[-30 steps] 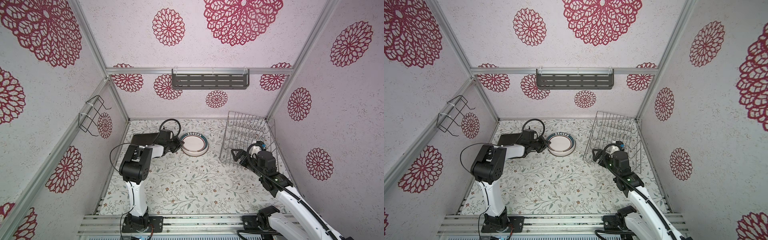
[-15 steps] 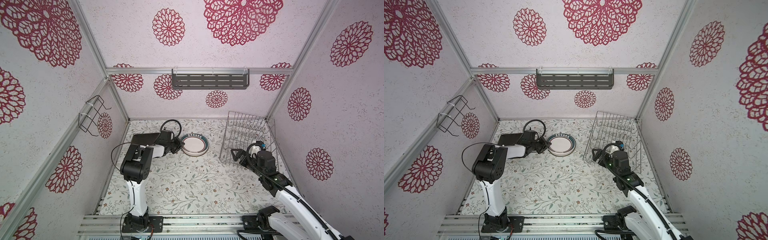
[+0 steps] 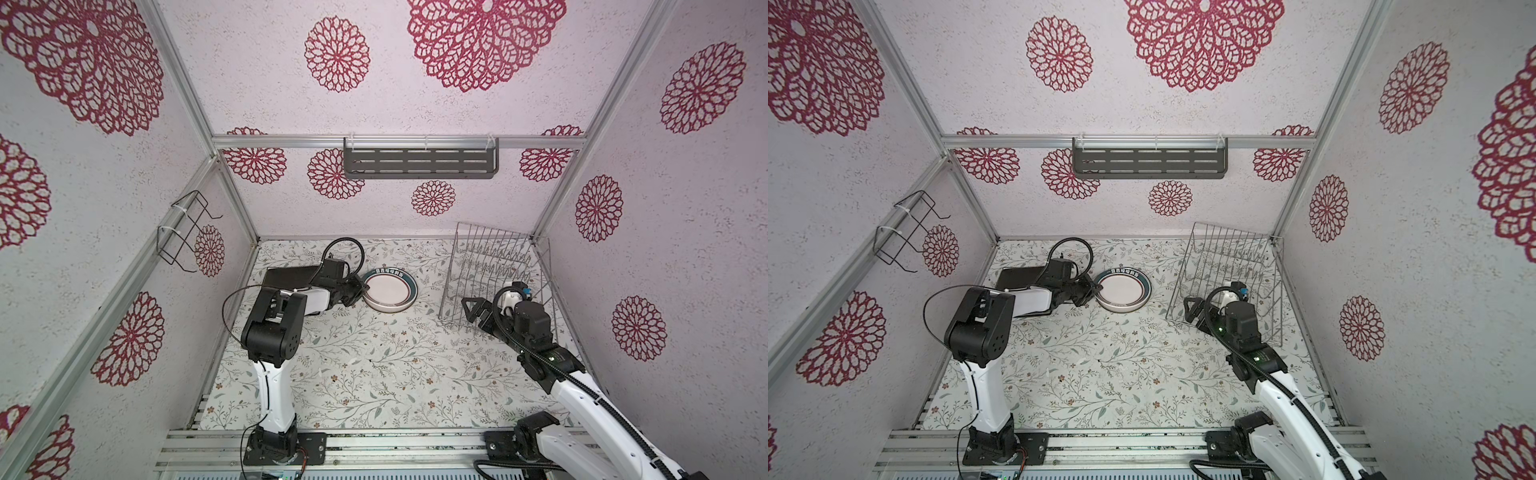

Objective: Unload the plates from the dish rack
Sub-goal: 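Open the left gripper to release the plate onto the stack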

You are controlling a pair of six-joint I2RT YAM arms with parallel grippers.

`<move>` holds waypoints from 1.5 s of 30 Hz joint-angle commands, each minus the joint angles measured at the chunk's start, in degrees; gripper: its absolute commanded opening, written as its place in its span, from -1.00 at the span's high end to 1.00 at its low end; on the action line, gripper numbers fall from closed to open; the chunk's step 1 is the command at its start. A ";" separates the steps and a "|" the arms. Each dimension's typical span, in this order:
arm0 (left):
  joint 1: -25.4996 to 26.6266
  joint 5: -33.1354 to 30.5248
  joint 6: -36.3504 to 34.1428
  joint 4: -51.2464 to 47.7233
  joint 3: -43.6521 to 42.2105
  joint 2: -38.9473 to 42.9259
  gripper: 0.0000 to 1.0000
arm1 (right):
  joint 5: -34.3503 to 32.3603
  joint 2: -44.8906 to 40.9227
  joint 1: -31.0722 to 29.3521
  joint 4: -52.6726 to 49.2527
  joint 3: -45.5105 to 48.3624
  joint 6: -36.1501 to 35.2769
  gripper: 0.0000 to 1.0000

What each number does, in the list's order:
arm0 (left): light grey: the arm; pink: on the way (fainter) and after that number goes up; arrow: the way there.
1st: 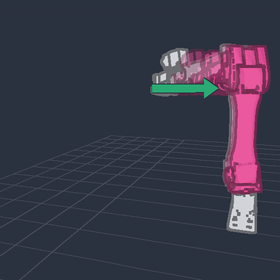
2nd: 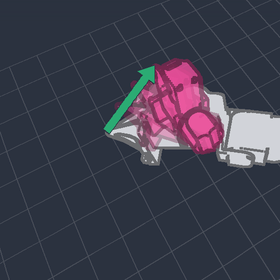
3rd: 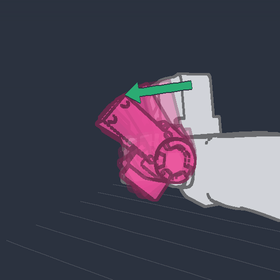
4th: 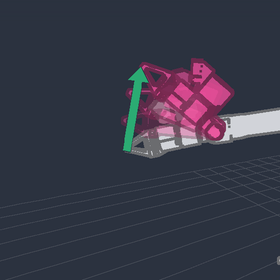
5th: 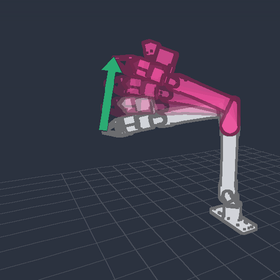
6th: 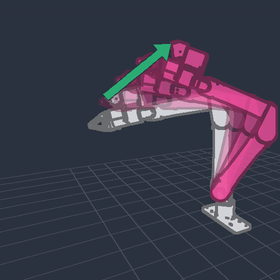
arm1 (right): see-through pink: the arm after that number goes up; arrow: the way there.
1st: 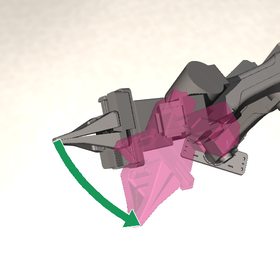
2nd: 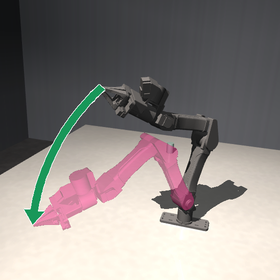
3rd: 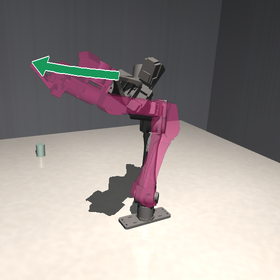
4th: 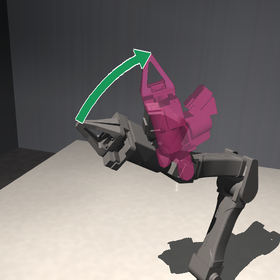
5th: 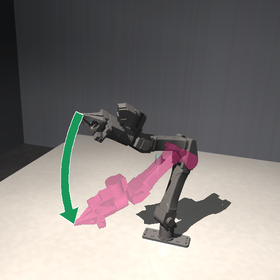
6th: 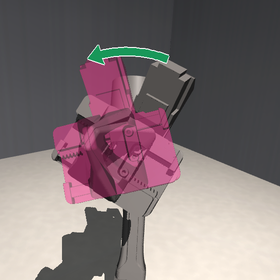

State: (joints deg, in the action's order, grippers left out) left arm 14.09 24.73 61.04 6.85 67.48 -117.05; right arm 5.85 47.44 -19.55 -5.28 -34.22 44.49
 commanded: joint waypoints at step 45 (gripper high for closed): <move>2.44 -11.22 -11.55 -26.81 13.65 -1.20 -0.16 | -2.32 -4.02 0.09 -0.33 0.36 -2.65 -0.98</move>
State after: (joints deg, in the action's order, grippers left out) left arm 15.90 15.40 51.59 -17.58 79.66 -117.73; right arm 4.71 43.44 -19.53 -7.60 -34.13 43.05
